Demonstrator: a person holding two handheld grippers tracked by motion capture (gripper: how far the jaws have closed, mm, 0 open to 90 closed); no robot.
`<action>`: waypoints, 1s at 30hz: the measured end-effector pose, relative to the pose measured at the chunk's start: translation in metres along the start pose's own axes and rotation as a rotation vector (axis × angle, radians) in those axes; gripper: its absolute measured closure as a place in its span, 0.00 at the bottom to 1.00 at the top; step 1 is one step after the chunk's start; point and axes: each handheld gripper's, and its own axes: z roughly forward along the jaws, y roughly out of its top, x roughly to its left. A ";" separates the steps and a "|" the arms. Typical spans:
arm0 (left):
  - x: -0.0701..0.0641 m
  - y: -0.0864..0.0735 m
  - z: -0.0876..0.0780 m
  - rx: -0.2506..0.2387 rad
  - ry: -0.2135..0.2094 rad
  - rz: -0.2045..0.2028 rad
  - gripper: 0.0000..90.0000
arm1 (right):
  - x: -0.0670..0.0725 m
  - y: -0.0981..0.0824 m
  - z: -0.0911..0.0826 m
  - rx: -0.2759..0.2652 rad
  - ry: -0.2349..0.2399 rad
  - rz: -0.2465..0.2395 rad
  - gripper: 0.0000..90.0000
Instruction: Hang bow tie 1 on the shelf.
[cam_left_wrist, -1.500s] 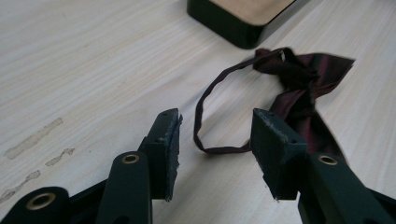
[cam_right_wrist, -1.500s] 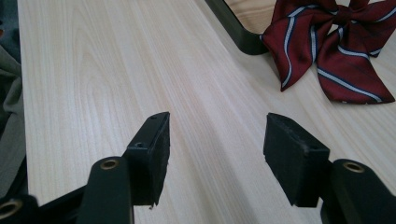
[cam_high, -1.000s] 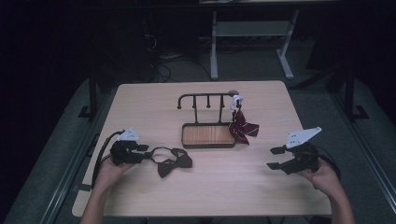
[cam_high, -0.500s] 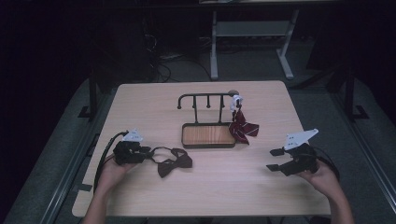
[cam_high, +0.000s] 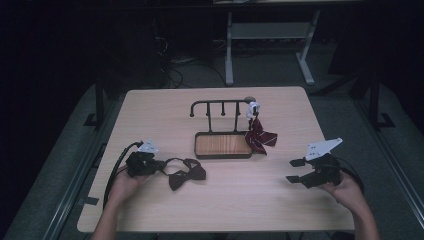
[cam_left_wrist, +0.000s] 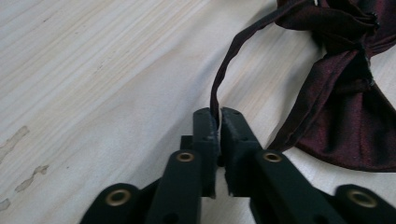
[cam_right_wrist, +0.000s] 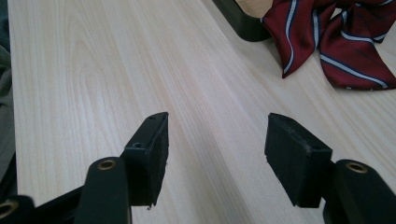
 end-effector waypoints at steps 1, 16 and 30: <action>0.000 0.000 0.000 0.002 -0.001 0.009 0.96 | 0.000 0.000 0.000 0.001 0.001 0.000 0.44; -0.008 0.007 -0.024 -0.055 -0.005 0.055 0.99 | 0.000 -0.001 0.000 -0.006 -0.001 0.002 0.44; -0.015 0.034 -0.056 -0.063 -0.034 0.123 0.99 | -0.001 -0.002 -0.001 -0.007 -0.004 0.008 0.44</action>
